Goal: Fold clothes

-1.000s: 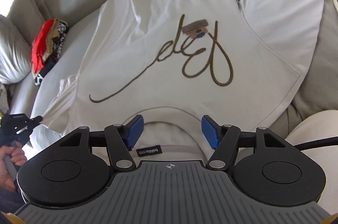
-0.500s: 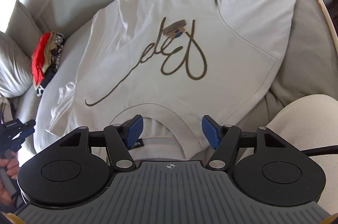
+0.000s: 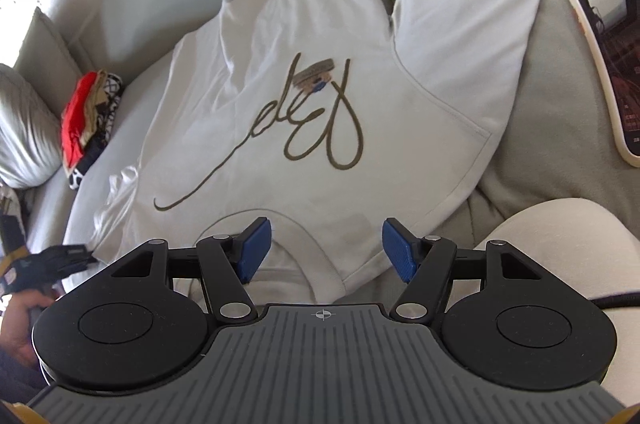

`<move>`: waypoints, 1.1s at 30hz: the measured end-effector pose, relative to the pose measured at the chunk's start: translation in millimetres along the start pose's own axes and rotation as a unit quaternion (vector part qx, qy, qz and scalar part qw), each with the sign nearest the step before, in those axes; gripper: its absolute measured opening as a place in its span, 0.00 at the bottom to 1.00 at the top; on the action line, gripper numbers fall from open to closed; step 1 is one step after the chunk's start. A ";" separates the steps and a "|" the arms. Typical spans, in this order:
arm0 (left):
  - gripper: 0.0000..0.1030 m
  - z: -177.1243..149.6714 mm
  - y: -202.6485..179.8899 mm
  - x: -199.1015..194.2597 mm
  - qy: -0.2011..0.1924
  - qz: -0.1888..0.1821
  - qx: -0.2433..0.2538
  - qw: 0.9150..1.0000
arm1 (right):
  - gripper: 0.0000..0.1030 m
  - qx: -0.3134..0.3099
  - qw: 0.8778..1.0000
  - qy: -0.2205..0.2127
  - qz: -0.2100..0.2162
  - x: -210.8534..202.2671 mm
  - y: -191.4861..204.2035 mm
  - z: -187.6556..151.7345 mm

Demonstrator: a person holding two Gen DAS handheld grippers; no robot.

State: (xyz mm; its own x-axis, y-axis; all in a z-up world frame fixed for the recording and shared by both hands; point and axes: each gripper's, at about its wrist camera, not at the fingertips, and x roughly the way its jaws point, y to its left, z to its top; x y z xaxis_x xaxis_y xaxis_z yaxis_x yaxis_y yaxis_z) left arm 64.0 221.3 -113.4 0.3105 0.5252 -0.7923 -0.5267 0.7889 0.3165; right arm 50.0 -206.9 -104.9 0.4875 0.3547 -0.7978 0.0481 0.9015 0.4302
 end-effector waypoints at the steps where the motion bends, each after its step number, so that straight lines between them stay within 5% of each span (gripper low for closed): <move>1: 0.26 0.6 8.2 -3.1 0.000 0.012 -0.007 1.000 | 0.65 0.001 1.000 -0.001 -0.002 1.0 -0.5 0.8; 4: 0.22 -3.3 22.8 -25.9 -0.003 -0.037 -0.026 0.999 | 0.65 0.000 1.000 -0.001 -0.006 4.4 0.4 2.7; 6: 0.30 -8.3 19.4 -44.7 -0.003 -0.094 -0.023 0.995 | 0.65 -0.004 1.000 0.000 -0.011 7.0 3.0 4.0; 9: 0.36 -18.8 -4.5 -69.7 -0.004 -0.175 0.004 0.985 | 0.65 -0.018 1.000 -0.003 -0.024 9.1 8.6 6.9; 13: 0.41 -29.5 -48.8 -91.7 -0.008 -0.234 0.049 0.971 | 0.65 -0.036 0.998 0.000 -0.044 14.3 11.9 11.3; 19: 0.42 -46.5 -114.6 -79.3 0.045 -0.246 0.116 0.961 | 0.59 -0.080 0.994 0.028 -0.065 39.7 17.5 15.9; 24: 0.43 -63.5 -116.8 -85.2 0.041 -0.236 0.127 0.963 | 0.61 -0.145 0.985 0.044 -0.086 41.5 29.5 -4.6; 33: 0.42 -82.6 -118.6 -107.1 0.037 -0.219 0.173 0.960 | 0.59 -0.127 0.984 0.094 -0.077 25.1 22.0 -37.6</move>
State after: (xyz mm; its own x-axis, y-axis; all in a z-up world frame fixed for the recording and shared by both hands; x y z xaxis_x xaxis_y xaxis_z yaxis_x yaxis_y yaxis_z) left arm 27.8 45.1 -109.1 0.3785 0.1061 -0.9195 -0.0607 0.9941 0.0897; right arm 30.5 -168.8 -131.3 0.3200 0.2266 -0.9199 -0.1218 0.9728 0.1972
